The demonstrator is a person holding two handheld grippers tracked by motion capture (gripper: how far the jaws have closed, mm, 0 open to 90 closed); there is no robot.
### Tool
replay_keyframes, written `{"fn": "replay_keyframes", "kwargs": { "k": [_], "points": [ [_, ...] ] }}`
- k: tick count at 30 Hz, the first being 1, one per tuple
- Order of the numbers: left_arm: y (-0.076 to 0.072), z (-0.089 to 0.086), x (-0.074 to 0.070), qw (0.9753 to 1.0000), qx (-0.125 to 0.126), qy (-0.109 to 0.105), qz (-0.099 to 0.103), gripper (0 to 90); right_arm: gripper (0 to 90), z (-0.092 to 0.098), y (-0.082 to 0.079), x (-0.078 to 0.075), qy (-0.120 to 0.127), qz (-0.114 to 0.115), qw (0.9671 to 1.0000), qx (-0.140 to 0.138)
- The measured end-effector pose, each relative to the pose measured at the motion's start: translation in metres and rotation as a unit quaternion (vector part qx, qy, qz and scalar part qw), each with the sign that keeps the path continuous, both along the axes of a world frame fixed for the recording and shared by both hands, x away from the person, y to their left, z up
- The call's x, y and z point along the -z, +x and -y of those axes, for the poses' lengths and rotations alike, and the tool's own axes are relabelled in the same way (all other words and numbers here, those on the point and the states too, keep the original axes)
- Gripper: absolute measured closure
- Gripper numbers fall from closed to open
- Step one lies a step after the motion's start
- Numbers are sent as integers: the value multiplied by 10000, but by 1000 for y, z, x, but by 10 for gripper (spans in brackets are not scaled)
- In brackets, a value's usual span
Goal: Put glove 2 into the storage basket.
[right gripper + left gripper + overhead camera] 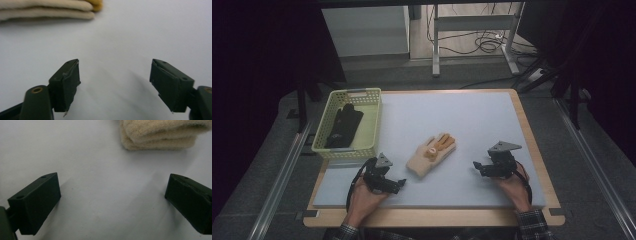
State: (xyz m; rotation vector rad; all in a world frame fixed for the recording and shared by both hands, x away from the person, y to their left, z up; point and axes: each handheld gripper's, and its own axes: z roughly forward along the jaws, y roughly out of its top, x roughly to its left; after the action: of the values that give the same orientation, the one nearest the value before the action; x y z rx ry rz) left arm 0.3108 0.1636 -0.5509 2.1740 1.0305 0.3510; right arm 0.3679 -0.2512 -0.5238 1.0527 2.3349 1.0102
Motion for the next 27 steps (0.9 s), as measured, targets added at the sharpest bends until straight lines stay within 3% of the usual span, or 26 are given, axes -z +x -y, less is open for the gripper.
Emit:
{"fn": "replay_keyframes", "kwargs": {
  "k": [3,5,7,13,23,27],
  "points": [
    [-1,0,-1,10000,24,14,-1,5,190,5,3,7,-97,-94,9999,60],
    [-2,0,-2,10000,65,38,-33,5,180,8,5,6,34,-173,9998,67],
    [-3,0,-5,9999,117,-37,-60,1,178,5,4,7,-97,-116,9999,66],
    [-1,6,-18,9990,307,-282,-155,0,178,6,3,7,-78,-97,9999,68],
    [25,43,-48,9977,588,-290,-147,0,179,6,3,7,-90,-93,9999,69],
    [42,62,-53,9976,651,-174,-167,0,179,6,3,8,-92,-92,9999,67]
  ]
}}
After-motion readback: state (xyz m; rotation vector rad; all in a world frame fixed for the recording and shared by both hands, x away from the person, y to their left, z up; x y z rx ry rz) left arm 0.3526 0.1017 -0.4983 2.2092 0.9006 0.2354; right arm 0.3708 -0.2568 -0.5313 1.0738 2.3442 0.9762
